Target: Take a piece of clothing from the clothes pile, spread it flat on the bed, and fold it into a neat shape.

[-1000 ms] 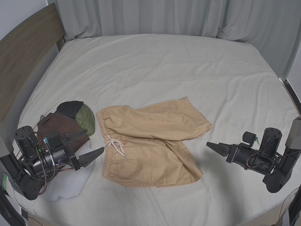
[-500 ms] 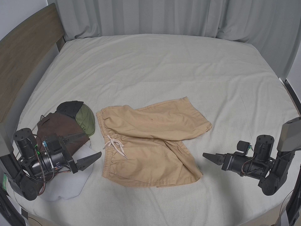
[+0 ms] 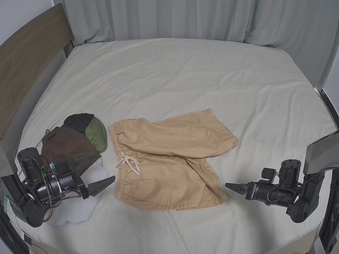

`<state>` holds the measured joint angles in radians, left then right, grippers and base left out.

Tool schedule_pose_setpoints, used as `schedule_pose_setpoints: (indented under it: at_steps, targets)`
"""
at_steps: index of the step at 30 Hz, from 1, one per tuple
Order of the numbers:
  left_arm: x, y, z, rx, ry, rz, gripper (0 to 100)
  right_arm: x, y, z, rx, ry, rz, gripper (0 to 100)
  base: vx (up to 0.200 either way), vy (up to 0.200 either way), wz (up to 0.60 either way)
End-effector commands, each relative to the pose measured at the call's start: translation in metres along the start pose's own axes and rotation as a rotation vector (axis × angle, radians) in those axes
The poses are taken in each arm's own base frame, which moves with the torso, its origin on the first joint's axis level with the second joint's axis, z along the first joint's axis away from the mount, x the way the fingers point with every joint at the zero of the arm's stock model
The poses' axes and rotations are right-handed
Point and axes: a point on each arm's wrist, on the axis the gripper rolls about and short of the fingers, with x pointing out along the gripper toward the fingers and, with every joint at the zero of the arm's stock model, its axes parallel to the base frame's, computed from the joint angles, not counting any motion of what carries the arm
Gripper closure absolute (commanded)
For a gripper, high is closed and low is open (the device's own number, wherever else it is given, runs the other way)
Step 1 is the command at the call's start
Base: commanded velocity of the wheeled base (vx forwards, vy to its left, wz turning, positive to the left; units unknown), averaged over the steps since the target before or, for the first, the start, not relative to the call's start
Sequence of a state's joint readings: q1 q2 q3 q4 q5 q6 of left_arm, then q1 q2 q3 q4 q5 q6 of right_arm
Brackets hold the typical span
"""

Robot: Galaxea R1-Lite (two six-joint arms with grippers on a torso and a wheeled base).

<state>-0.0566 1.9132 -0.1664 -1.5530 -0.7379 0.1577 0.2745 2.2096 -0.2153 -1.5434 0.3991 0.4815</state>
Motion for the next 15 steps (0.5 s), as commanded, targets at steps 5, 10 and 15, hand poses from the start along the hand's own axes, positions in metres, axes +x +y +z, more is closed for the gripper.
schedule_pose_setpoints:
  at_steps: [5, 10, 15]
  targets:
    - [0.000, 0.000, -0.004, -0.012, 0.013, -0.001, 0, 0.010, -0.014, -0.017, 0.035, 0.072, -0.039, 0, 0.000, 0.000, 0.00]
    - [0.002, 0.002, -0.009, -0.027, 0.029, 0.000, 0, 0.017, -0.021, -0.027, 0.049, 0.110, -0.053, 0, 0.000, 0.000, 0.00]
    - [0.003, 0.002, -0.010, -0.031, 0.033, -0.002, 0, 0.019, -0.021, -0.031, 0.052, 0.125, -0.054, 0, 0.000, 0.000, 0.00]
